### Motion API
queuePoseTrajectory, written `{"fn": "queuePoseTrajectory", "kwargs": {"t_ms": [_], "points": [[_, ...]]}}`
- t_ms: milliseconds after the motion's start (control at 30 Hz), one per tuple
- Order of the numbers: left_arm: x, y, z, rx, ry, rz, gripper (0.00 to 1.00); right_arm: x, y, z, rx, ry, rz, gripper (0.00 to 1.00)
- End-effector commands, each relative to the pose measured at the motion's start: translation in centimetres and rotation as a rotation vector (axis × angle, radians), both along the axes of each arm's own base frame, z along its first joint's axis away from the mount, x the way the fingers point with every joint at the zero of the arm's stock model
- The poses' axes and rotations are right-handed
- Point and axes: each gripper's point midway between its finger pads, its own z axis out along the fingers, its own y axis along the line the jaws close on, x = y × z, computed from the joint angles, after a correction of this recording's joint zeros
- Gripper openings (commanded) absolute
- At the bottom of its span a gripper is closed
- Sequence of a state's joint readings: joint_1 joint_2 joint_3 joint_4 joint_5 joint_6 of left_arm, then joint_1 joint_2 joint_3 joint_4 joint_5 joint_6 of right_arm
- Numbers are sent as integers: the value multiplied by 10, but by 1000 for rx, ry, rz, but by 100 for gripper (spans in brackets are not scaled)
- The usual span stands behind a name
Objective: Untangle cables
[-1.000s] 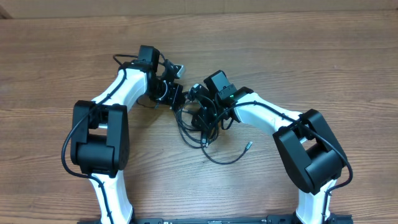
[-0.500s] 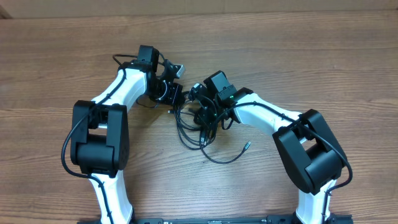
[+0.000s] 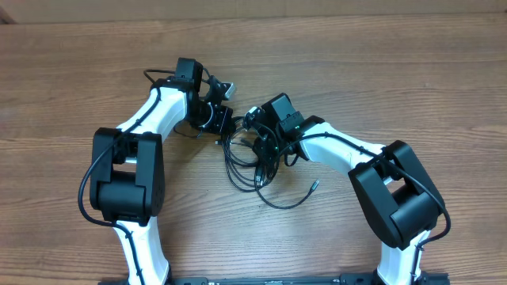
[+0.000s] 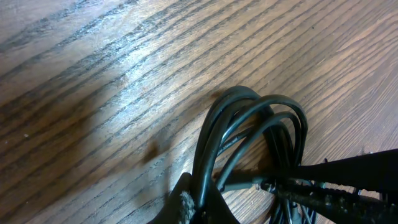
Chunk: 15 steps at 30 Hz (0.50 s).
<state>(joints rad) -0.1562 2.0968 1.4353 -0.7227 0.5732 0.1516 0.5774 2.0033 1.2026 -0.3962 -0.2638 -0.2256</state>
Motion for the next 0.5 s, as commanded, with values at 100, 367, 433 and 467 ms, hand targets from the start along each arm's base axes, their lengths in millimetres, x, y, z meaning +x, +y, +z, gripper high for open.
{"fn": "queuePoseTrajectory", "kwargs": {"t_ms": [100, 367, 433, 467], "points": [[4, -2, 1, -25, 6, 15, 4, 24, 1, 62, 86, -77, -131, 4], [6, -2, 1, -26, 1, 16, 4, 33, -36, 79, 21, -66, -459, 4], [5, -3, 2, -30, 1, 15, 4, 31, -45, 73, 6, -32, -548, 4], [5, -3, 2, -33, 2, 14, 4, 27, -49, 69, 2, -4, -601, 4]]}}
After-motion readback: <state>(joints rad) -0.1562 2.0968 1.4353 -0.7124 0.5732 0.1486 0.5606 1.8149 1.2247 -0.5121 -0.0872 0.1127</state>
